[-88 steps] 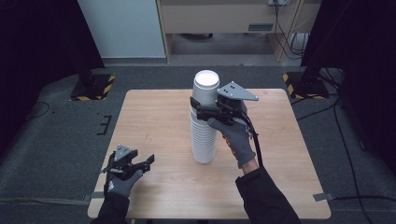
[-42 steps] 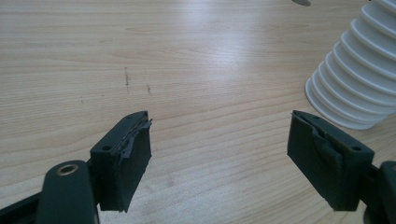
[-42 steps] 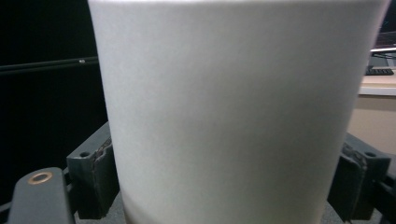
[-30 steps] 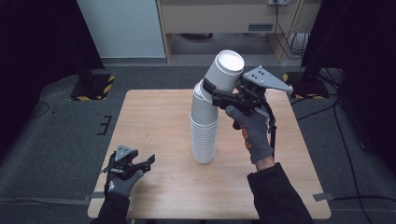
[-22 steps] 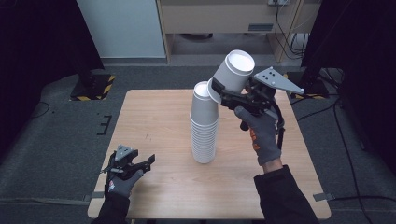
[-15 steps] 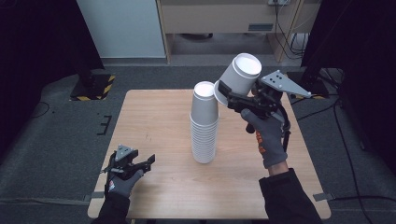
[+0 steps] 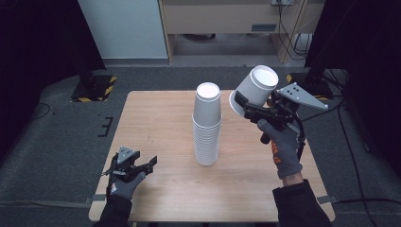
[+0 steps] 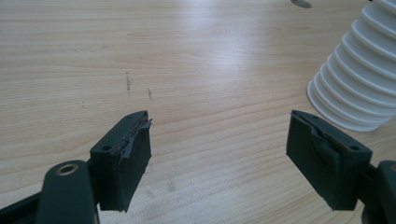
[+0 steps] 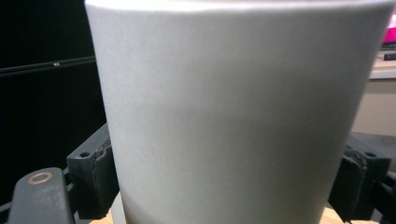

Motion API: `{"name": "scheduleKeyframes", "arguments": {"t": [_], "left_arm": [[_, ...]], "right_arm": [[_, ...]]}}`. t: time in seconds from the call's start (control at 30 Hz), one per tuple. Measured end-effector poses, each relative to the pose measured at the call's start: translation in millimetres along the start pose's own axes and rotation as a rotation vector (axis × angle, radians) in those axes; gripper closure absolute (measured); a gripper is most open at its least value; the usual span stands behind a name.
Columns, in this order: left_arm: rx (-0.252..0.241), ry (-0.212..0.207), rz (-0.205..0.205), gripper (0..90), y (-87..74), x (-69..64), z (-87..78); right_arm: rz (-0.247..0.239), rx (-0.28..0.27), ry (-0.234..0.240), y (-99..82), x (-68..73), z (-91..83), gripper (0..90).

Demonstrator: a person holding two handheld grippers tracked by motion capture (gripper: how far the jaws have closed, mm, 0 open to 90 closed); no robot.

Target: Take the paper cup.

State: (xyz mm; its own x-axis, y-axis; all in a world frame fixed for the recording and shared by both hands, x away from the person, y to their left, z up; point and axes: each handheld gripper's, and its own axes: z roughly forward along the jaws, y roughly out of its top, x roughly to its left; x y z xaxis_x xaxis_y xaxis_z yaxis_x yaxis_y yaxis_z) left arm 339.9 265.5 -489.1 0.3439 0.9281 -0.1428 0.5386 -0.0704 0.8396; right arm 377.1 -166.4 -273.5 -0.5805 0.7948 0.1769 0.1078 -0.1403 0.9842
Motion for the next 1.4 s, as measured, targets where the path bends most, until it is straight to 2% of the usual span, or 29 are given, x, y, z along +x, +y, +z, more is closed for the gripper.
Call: {"name": "scheduleKeyframes", "arguments": {"t": [0.33, 0.73, 0.93, 1.1, 1.13, 1.4], "left_arm": [[-0.012, -0.014, 0.002, 21.1, 0.0, -2.5, 1.1], [-0.030, -0.035, 0.004, 20.8, 0.3, -3.9, 0.9], [-0.020, -0.043, 0.025, 22.4, 0.0, -6.1, 1.5], [-0.016, -0.051, 0.025, 24.2, 0.2, -7.0, 1.3], [-0.014, -0.054, 0.029, 24.3, 0.2, -7.9, 1.7], [-0.012, -0.071, 0.033, 25.3, -0.2, -11.1, 2.5]], "right_arm": [[0.031, 0.015, -0.014, -18.1, -15.6, -20.6, 14.3], [0.057, 0.041, -0.028, -38.0, -27.8, -32.8, 14.3], [0.097, 0.066, -0.028, -58.1, -36.0, -37.7, 14.2], [0.128, 0.080, -0.029, -70.9, -42.3, -40.9, 14.2], [0.153, 0.083, -0.029, -76.8, -45.6, -43.6, 14.3], [0.189, 0.101, -0.034, -92.8, -52.8, -52.2, 14.3]]}}
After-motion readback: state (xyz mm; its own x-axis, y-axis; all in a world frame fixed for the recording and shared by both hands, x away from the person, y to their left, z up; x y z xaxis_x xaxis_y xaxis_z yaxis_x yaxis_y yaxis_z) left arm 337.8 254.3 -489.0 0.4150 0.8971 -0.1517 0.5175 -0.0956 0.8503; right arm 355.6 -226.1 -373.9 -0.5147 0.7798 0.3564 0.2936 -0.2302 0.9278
